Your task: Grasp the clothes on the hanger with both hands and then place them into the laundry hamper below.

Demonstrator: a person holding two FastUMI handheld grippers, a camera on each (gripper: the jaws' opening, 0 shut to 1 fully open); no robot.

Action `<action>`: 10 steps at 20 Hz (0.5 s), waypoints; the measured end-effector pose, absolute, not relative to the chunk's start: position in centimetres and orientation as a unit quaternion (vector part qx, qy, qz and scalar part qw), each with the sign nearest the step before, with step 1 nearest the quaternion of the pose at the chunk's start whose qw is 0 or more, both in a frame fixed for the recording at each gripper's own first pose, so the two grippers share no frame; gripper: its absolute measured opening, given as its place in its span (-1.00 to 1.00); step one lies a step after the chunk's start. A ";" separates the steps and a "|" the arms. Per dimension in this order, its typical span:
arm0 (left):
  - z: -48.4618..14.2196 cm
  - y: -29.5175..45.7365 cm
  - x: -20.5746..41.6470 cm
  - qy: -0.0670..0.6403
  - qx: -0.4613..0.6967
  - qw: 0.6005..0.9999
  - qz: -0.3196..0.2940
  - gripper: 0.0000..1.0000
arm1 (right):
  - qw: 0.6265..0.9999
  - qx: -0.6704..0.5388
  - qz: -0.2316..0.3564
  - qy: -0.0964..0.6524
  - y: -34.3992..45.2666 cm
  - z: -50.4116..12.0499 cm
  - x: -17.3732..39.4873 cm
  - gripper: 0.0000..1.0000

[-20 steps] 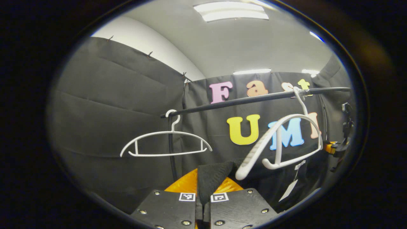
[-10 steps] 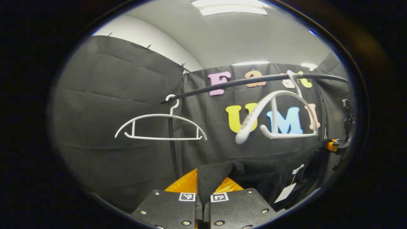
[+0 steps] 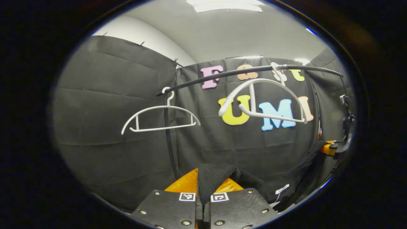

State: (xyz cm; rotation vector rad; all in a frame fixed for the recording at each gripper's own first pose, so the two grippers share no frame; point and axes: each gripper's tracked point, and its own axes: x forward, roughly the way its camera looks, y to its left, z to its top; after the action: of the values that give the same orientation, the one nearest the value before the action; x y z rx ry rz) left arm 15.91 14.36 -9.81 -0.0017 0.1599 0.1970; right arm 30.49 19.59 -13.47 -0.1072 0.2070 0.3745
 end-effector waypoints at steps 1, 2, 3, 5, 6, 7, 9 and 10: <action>-10.1 13.8 16.2 0.082 -0.002 0.992 0.093 -0.93 | 0.974 -0.053 0.192 0.107 20.1 -13.7 29.6 -0.95; -10.5 13.0 16.3 0.084 -0.004 0.993 0.087 -0.93 | 0.973 -0.054 0.197 0.110 20.6 -14.1 28.9 -0.95; -10.9 12.2 16.6 0.087 -0.006 0.993 0.082 -0.93 | 0.971 -0.055 0.203 0.113 21.1 -14.4 28.1 -0.96; -11.7 10.9 17.1 0.091 -0.013 0.993 0.070 -0.93 | 0.967 -0.057 0.217 0.119 22.4 -14.8 26.3 -0.95; -12.0 10.3 16.6 0.092 -0.016 0.994 0.064 -0.93 | 0.965 -0.057 0.224 0.122 23.0 -15.1 25.4 -0.95; -12.2 9.6 16.2 0.094 -0.020 0.994 0.057 -0.93 | 0.963 -0.057 0.233 0.125 23.6 -15.3 24.6 -1.00; -12.6 8.0 15.2 0.097 -0.030 0.994 0.044 -0.93 | 0.958 -0.056 0.249 0.132 25.0 -16.1 23.0 -0.95; -12.9 7.5 15.4 0.098 -0.036 0.994 0.037 -0.93 | 0.955 -0.054 0.257 0.135 25.7 -16.4 22.2 -0.95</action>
State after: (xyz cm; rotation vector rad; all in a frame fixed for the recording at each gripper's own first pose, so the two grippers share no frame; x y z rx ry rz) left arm 15.44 7.46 -12.92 -0.0713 0.1957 0.0747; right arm 22.19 25.65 -16.39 -0.1091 0.2750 0.5218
